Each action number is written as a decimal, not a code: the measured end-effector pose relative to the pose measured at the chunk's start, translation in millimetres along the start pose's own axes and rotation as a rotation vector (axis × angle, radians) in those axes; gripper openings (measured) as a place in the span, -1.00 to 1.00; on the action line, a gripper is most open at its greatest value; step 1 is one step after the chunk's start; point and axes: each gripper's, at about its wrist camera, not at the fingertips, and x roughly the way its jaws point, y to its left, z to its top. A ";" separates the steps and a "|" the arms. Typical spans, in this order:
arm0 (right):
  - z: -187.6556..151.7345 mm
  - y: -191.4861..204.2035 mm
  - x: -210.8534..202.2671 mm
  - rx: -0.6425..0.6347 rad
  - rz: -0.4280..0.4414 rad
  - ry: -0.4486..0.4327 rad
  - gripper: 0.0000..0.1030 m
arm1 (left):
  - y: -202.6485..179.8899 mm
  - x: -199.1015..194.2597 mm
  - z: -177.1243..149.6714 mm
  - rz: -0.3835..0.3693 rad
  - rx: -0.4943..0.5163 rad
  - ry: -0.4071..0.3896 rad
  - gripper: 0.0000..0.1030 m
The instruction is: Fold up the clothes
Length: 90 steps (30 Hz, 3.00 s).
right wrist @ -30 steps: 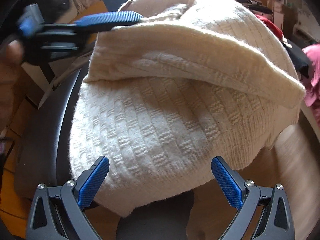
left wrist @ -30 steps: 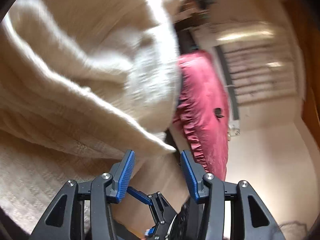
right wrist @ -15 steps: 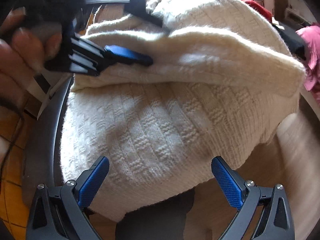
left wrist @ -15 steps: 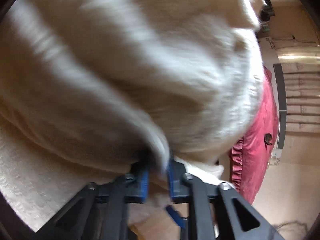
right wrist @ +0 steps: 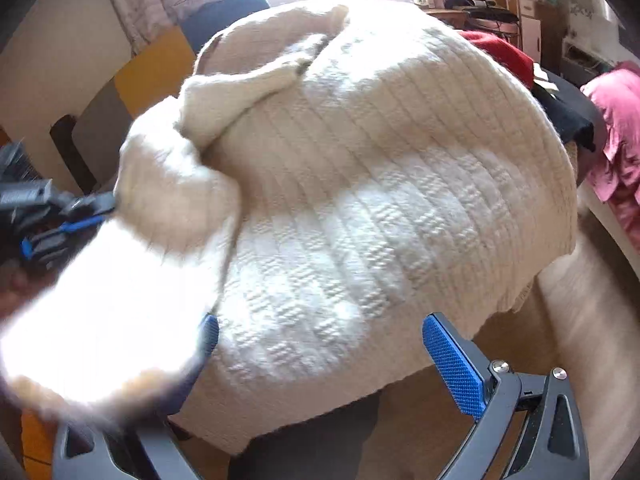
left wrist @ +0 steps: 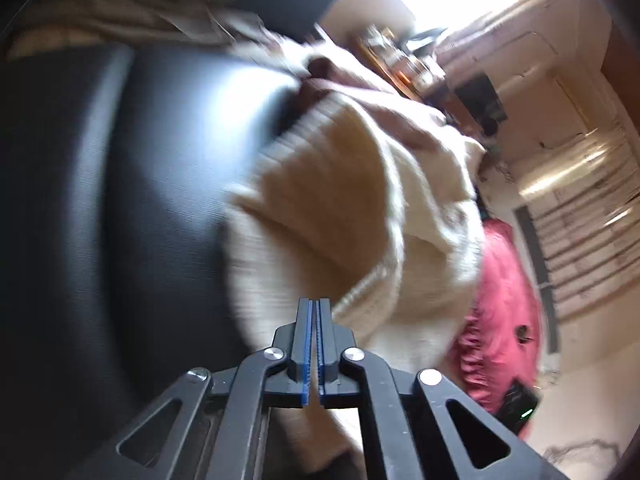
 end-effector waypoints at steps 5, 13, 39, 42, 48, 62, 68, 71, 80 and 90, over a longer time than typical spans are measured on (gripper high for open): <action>10.1 34.0 14.4 -0.045 0.019 -0.017 1.00 | 55.4 -43.5 -11.6 0.123 0.041 -0.014 -0.60; 33.1 64.2 23.4 -0.097 0.014 -0.001 1.00 | 1.8 -6.3 -8.7 0.059 0.382 -0.044 -0.21; 52.2 82.0 68.1 -0.254 -0.021 0.102 1.00 | 106.3 -53.7 1.7 -0.061 0.003 -0.163 -0.90; 44.3 103.4 69.3 -0.273 0.034 0.136 1.00 | 139.3 -85.6 -11.1 -0.016 -0.042 -0.215 -0.90; 22.0 152.7 73.4 -0.381 0.086 0.197 1.00 | 198.2 -148.7 -36.9 0.094 -0.130 -0.308 -0.91; -39.3 282.6 83.6 -0.717 0.259 0.272 1.00 | 285.5 -245.2 -62.0 0.513 -0.227 -0.350 -0.90; -52.3 310.4 94.7 -0.778 0.317 0.301 1.00 | 311.7 -263.7 -67.3 0.697 -0.298 -0.311 -0.61; -44.0 301.0 92.4 -0.738 0.362 0.305 1.00 | 293.3 -278.9 -73.8 0.714 -0.283 -0.375 -0.55; -9.6 174.6 31.3 -0.339 0.441 0.203 1.00 | 211.8 -204.4 -75.1 0.008 -0.204 -0.309 -0.30; 46.2 122.3 27.4 -0.184 0.249 0.010 1.00 | 189.5 -65.0 -66.8 -0.073 -0.319 -0.152 -0.27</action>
